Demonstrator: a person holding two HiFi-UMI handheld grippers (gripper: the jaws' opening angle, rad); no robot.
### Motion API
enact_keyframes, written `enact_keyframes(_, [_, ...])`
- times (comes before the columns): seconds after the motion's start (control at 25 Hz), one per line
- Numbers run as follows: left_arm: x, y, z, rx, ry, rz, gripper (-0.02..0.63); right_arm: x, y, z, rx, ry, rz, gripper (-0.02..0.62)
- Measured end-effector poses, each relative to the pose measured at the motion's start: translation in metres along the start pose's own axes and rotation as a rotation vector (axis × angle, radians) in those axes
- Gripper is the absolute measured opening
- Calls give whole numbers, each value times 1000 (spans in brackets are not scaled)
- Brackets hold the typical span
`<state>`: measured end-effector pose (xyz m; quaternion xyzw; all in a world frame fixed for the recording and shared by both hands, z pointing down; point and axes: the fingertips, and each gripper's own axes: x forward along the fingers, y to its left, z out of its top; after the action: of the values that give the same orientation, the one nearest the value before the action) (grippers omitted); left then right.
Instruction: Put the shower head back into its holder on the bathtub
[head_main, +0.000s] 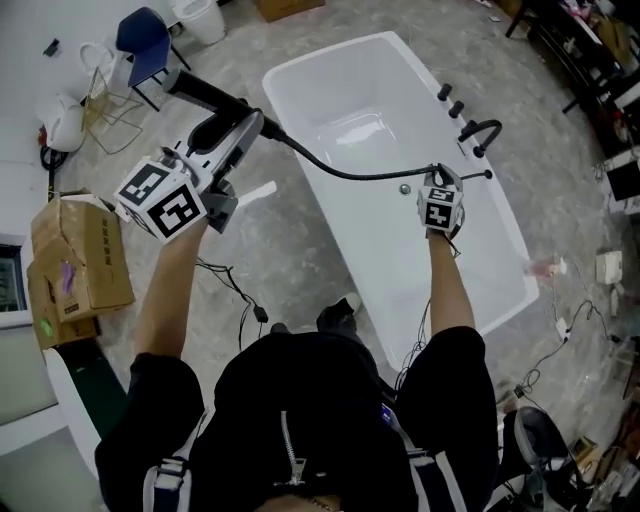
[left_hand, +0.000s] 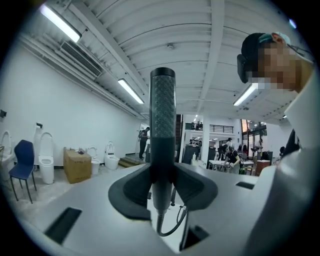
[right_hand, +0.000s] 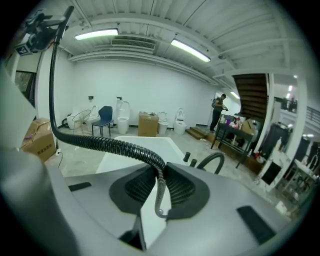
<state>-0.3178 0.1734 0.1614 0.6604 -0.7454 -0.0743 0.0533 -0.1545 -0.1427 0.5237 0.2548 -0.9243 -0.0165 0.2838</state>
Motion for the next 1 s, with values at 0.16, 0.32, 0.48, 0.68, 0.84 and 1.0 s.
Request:
enact_keyframes(0.16, [35,-19,-16,-1,21,-68,152,-23,-39,22,-10,-56,-38,71])
enact_keyframes(0.32, [75,-41,-32,-6,46,-150,152,-46,-81,38,-17,-89,-92,71])
enact_keyframes(0.48, [117,-65,-48,-12,82,-221,152,-63,-127,49,-12,-114,-140,71])
enact_keyframes(0.68, [185,-93,-74,9,149,-329,152,-74,-183,60,-14,-122,-195,71])
enact_keyframes(0.84, [232,-96,-97,27,200,-409,152,-73,-200,70,-21,-118,-215,72])
enact_keyframes(1.0, [284,-107,-120,39,241,-509,152,-73,-225,72,1,-107,-260,72])
